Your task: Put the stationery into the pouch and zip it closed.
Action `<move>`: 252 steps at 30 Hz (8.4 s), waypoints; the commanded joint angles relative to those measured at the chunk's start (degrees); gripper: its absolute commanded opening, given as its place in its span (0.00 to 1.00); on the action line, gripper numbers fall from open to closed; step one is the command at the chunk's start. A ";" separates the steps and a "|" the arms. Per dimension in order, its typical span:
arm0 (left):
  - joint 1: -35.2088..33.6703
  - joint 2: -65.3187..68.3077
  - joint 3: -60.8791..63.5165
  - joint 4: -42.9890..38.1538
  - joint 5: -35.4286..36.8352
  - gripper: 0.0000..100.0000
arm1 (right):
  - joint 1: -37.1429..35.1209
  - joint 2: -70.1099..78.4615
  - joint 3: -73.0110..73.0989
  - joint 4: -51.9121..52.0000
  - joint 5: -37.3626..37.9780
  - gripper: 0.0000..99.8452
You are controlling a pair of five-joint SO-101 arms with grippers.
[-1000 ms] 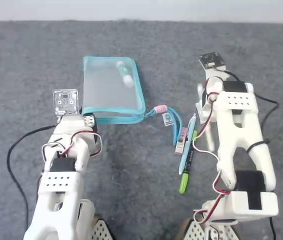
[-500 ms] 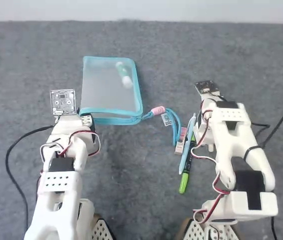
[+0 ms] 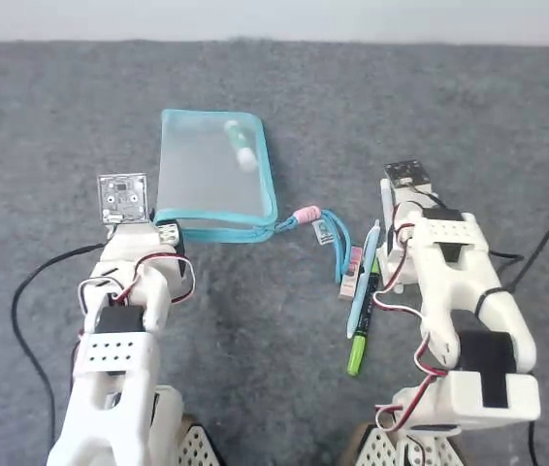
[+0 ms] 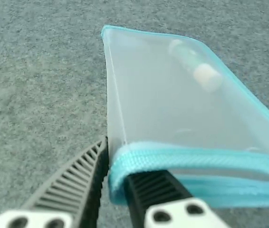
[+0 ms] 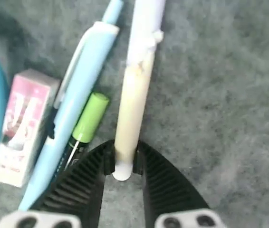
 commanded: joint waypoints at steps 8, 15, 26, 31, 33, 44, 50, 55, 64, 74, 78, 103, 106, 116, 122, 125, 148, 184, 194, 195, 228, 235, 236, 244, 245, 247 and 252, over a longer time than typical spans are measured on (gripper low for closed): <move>2.11 0.00 -2.07 0.00 -0.18 0.01 | 2.68 -20.00 -3.69 14.73 2.20 0.01; 4.40 -0.35 -1.54 -0.09 -0.18 0.01 | -0.84 -36.70 -3.69 24.22 4.40 0.01; 3.96 -0.35 -1.36 0.09 -0.18 0.01 | -0.48 -31.43 2.55 18.07 5.89 0.01; 3.96 -0.35 -1.27 0.09 -0.18 0.01 | 4.09 -19.12 2.46 9.80 5.89 0.01; 3.96 -0.35 -1.27 0.09 -0.18 0.01 | 4.70 -15.34 2.46 7.25 5.89 0.01; 3.96 -0.44 -1.27 0.09 -0.35 0.01 | 1.01 -7.78 2.55 5.67 5.89 0.16; 3.96 -0.44 -1.27 0.18 -0.44 0.01 | 0.92 -4.88 2.46 1.54 5.89 0.16; 3.96 -0.44 -1.27 0.18 -0.44 0.01 | 0.92 -2.86 2.46 -1.19 5.89 0.16; 3.96 -0.44 -1.27 0.18 -0.44 0.01 | 0.92 -2.42 2.55 -3.03 5.89 0.01; 4.40 -0.18 -1.27 -0.09 -0.44 0.01 | 4.26 -16.48 2.64 5.58 6.33 0.01; 4.40 -0.26 -1.27 -0.09 -0.26 0.01 | 4.18 -28.97 2.73 11.47 5.89 0.01; 10.73 -0.35 -0.48 -2.29 -0.53 0.01 | -33.36 -39.25 2.46 26.24 12.84 0.01; 11.25 -0.35 -0.40 -2.20 -0.53 0.01 | -33.27 -35.74 2.46 23.96 12.48 0.01; 15.56 -0.35 0.57 -2.20 -3.78 0.01 | -27.03 -24.66 -9.32 23.78 7.21 0.01; 19.69 -0.44 1.45 -2.20 -9.93 0.01 | -25.71 -12.35 -18.29 26.24 7.12 0.01; 20.13 -0.44 1.54 -2.20 -9.93 0.01 | -25.54 -7.34 -22.86 28.00 7.12 0.01; 19.87 -0.44 1.54 -2.29 -9.85 0.01 | -25.36 6.73 -48.00 40.84 -2.02 0.17; -3.16 -0.09 -5.05 2.64 3.69 0.01 | -12.88 -21.93 5.89 12.00 0.44 0.17; -3.16 -0.09 -5.05 2.73 3.60 0.01 | -12.88 -21.76 11.08 7.96 0.44 0.17; -3.16 -0.09 -5.05 2.73 3.60 0.01 | -12.88 -21.32 11.08 7.96 0.44 0.17; 0.09 -0.35 -4.26 2.64 3.60 0.01 | -6.73 -7.60 1.76 9.01 -3.96 0.13; 1.23 -0.26 -4.18 1.49 3.52 0.01 | -9.45 -16.48 4.22 8.57 -4.66 0.13; 1.23 -0.09 -4.18 1.23 3.52 0.01 | -10.15 -17.19 4.92 7.78 -4.57 0.13; 1.14 -0.09 -4.09 1.32 3.52 0.01 | -14.46 -13.76 7.03 5.14 -4.13 0.13; 1.14 -0.09 -4.09 1.32 3.52 0.01 | -14.55 -12.70 6.95 5.14 -4.13 0.13; 0.97 -0.09 -4.09 1.41 3.52 0.01 | -14.46 -11.03 6.86 4.44 -4.13 0.13; 0.79 -0.35 -3.30 1.41 3.52 0.01 | -14.37 -7.16 6.86 3.56 -4.13 0.13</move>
